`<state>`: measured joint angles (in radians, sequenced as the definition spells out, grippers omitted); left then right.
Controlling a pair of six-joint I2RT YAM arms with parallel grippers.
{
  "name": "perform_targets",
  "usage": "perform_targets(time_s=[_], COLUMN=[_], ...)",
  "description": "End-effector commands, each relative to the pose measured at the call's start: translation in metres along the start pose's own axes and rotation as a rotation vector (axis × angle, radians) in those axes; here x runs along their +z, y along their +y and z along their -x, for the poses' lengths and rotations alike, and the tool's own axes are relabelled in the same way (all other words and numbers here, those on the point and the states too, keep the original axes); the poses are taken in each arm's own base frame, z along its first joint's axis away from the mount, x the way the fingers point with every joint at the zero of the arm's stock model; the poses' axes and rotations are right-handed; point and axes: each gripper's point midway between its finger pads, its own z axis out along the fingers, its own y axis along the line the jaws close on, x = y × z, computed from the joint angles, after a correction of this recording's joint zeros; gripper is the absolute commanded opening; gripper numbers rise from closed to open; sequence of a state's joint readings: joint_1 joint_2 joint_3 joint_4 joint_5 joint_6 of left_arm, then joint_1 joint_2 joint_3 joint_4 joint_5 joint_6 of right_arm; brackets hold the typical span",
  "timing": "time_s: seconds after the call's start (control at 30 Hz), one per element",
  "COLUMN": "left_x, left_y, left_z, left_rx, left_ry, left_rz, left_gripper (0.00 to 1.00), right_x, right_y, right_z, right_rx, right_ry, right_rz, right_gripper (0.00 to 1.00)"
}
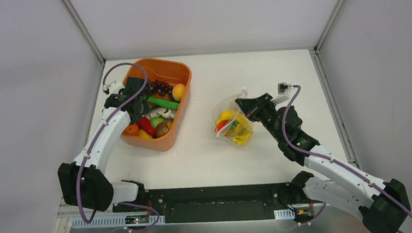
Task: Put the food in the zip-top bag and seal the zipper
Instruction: Pick up the fake fruit from the bin.
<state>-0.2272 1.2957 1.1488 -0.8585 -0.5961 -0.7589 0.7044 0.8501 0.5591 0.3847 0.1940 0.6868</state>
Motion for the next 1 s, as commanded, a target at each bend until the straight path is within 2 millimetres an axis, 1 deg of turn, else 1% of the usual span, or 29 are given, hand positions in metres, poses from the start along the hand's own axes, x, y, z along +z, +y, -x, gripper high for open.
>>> perform_targets(time_s=[0.0, 0.13, 0.27, 0.43, 0.53, 0.57, 0.63, 0.7, 0.83, 0.97], left_x=[0.012, 0.022, 0.026, 0.025, 0.019, 0.017, 0.012, 0.005, -0.013, -0.031], left_y=[0.002, -0.007, -0.007, -0.009, -0.009, -0.011, -0.013, -0.019, -0.031, -0.032], left_z=[-0.013, -0.020, -0.023, -0.024, -0.018, -0.016, -0.013, -0.009, -0.002, 0.008], left_rx=[-0.061, -0.040, -0.018, -0.051, -0.061, -0.059, -0.059, -0.055, -0.043, -0.055], left_ry=[0.054, 0.114, 0.139, 0.124, 0.099, 0.093, 0.087, 0.086, 0.082, 0.057], left_rz=[0.054, 0.063, 0.094, 0.058, 0.024, 0.005, -0.031, -0.083, -0.208, -0.274], left_gripper=[0.99, 0.98, 0.92, 0.66, 0.41, 0.29, 0.19, 0.07, 0.03, 0.03], right_x=[0.003, 0.004, 0.004, 0.004, 0.005, 0.005, 0.005, 0.006, 0.006, 0.006], right_y=[0.032, 0.031, 0.029, 0.028, 0.026, 0.026, 0.026, 0.025, 0.026, 0.028], right_z=[0.022, 0.020, 0.021, 0.022, 0.022, 0.021, 0.020, 0.019, 0.019, 0.019], right_rx=[0.005, 0.002, 0.000, 0.000, 0.003, 0.006, 0.011, 0.011, 0.011, 0.013], right_ry=[-0.051, -0.044, -0.049, -0.054, -0.052, -0.051, -0.047, -0.044, -0.040, -0.039], right_rz=[0.083, 0.082, 0.072, 0.068, 0.062, 0.060, 0.060, 0.059, 0.062, 0.066], right_gripper=[0.00, 0.00, 0.00, 0.00, 0.00, 0.00, 0.00, 0.00, 0.00, 0.00])
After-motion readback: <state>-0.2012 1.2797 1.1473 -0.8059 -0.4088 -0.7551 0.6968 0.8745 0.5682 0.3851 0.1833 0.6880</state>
